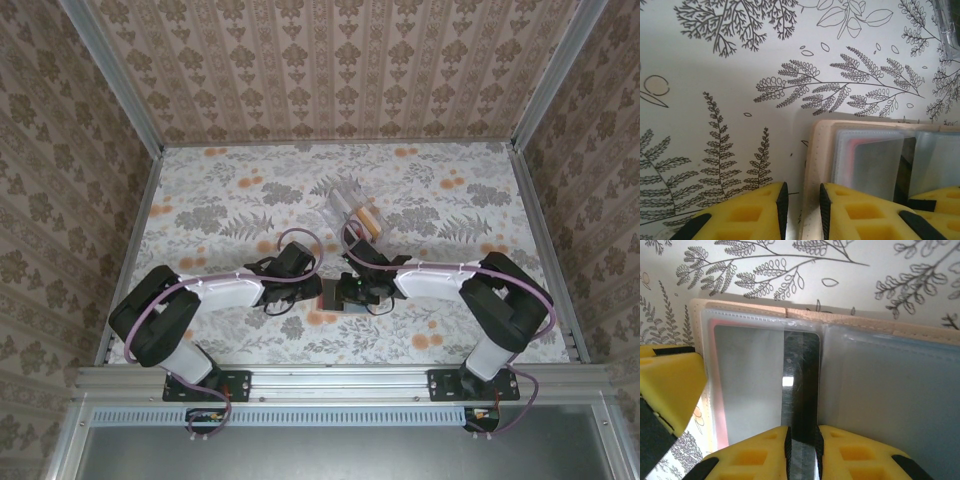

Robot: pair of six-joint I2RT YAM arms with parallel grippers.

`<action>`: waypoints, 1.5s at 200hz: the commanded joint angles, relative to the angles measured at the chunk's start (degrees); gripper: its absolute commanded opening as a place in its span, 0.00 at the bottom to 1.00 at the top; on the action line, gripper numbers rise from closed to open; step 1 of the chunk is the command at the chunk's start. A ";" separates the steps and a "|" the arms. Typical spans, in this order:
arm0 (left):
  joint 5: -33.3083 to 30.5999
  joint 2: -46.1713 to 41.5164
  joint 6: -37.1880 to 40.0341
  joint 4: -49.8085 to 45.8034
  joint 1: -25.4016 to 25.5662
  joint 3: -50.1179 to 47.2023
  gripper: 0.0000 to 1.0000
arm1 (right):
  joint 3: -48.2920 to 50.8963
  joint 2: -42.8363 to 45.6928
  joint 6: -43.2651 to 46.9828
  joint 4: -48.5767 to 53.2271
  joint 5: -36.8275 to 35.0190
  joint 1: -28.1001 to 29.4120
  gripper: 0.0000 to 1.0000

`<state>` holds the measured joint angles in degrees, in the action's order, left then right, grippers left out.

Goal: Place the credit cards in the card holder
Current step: Insert the credit card into the card slot, then pick up the credit card from the storage box.

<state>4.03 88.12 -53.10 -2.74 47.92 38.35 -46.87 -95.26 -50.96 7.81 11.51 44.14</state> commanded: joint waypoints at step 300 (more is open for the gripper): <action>-3.65 -10.23 1.42 -3.51 0.08 -0.60 0.42 | -23.96 6.52 28.55 33.27 -23.61 -5.82 0.37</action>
<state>2.02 80.38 -52.86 -4.71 48.90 37.89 -64.31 -83.64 -31.35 31.22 -7.62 38.81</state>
